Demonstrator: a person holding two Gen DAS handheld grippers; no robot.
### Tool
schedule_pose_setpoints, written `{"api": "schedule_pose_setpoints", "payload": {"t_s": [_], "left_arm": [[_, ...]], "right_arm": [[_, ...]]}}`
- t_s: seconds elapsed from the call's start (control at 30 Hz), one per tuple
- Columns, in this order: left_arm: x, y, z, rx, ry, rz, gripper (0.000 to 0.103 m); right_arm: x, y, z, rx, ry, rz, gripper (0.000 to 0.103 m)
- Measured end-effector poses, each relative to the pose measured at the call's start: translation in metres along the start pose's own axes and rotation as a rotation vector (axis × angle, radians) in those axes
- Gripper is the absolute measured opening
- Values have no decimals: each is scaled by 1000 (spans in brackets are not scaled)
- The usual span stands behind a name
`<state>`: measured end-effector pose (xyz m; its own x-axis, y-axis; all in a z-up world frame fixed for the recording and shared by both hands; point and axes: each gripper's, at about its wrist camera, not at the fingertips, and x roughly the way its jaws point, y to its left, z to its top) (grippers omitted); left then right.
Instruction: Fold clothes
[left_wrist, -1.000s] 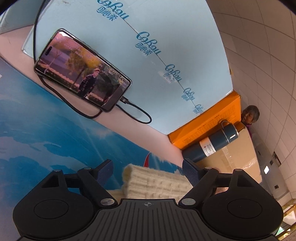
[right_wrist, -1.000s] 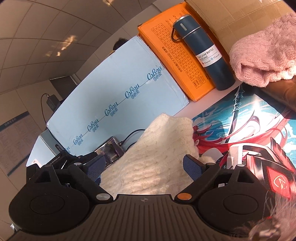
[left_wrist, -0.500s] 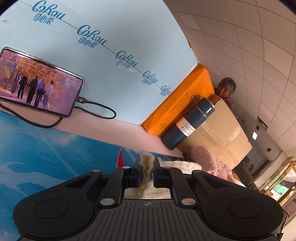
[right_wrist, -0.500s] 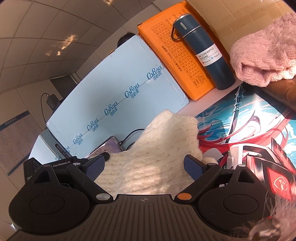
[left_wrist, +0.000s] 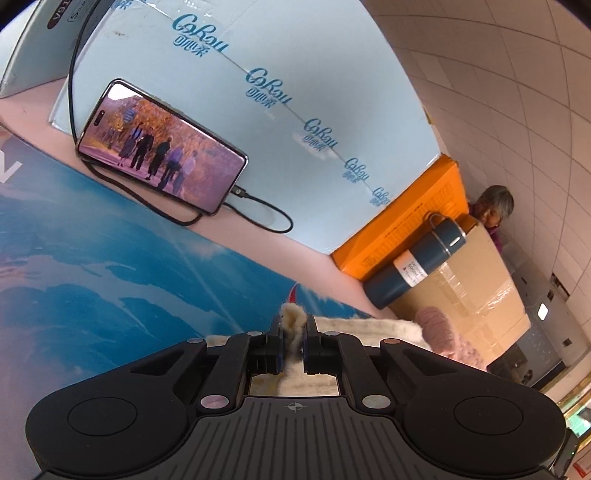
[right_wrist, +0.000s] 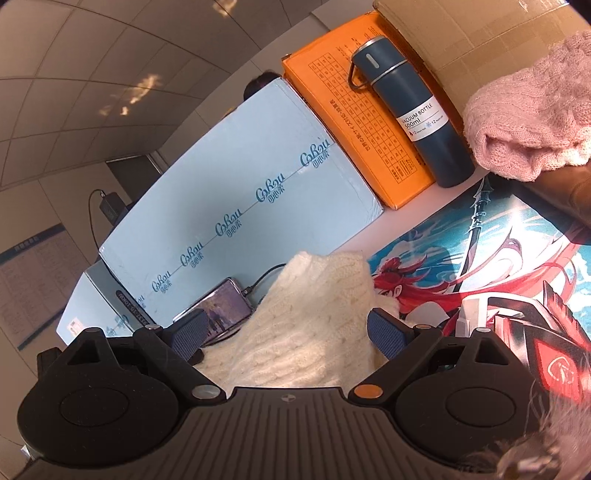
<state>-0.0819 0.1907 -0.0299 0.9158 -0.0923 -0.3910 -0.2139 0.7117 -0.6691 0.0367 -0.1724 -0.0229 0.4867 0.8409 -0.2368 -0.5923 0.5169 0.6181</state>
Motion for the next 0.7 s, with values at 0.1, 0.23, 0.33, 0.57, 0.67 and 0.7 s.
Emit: {"api": "schedule_pose_setpoints", "payload": {"t_s": [0.1,0.23,0.33,0.57,0.67,0.7], "left_arm": [[-3,3,-2,13,-3,-2,10],[-13,4,-1,34,-36,-10,21],[-18,8,1,30,-57,8,28],[-14,15,3,12,-35,37,58],[-4,12,0,29,19,19,65],[-1,11,-2,31,34,13,67]], "right_arm": [[3,-1,-2,-4,14,-13,94],[-9,-2,-2,10,-54,-5,94],[-30,-2,-3,85,-79,-17,97],[-78,14,-2,239,57,-163,103],[-83,19,-1,261,149,-202,103],[-81,19,-3,276,191,-195,103]]}}
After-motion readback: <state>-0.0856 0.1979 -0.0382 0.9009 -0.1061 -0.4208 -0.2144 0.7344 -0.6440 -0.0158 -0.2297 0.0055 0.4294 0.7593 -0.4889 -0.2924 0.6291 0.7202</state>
